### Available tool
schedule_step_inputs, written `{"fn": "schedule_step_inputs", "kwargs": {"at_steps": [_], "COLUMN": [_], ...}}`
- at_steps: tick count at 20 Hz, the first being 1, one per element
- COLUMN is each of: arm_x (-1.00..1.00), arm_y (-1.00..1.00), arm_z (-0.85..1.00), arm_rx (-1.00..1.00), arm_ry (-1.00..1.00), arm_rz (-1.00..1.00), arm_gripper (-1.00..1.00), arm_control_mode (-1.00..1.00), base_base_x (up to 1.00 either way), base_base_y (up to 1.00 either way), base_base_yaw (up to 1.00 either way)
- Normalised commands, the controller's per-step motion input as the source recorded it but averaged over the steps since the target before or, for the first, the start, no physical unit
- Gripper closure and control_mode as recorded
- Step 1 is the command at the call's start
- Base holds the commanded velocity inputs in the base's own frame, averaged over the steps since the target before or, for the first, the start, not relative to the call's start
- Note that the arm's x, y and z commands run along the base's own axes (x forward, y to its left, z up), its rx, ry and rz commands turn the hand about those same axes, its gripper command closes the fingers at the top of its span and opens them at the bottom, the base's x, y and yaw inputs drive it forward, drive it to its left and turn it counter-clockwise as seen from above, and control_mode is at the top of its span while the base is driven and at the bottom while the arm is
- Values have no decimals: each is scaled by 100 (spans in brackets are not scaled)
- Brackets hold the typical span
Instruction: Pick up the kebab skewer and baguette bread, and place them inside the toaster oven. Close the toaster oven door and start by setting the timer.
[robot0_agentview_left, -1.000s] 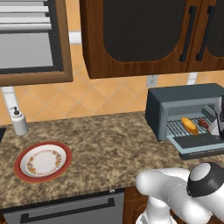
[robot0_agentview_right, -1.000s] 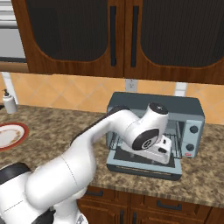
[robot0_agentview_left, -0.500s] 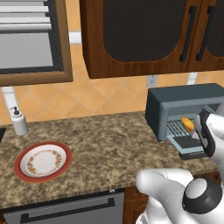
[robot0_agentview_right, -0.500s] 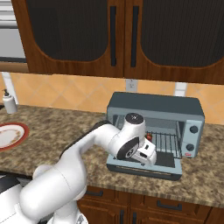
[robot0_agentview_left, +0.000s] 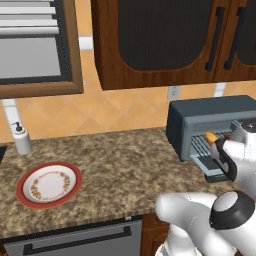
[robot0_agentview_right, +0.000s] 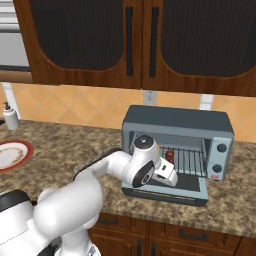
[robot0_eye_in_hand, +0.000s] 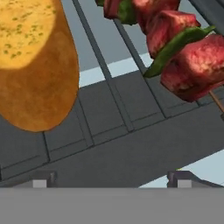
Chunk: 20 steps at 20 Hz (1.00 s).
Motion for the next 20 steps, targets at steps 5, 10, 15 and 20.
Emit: {"fn": "schedule_step_inputs", "kwargs": {"at_steps": [5,10,15,20], "arm_x": [24,3,9,14], "arm_y": [-29,-38,-6,2], "arm_z": [-19,0,0,-11], "arm_rx": [-1,0,5,8], "arm_ry": [0,0,0,-7], "arm_rz": [0,-3,-14,-22], "arm_gripper": [-100,-100,-100,-100], "arm_control_mode": [-100,-100,-100,-100], "base_base_x": [0,0,0,0], "base_base_y": [0,0,0,0], "base_base_yaw": [0,0,0,0]}}
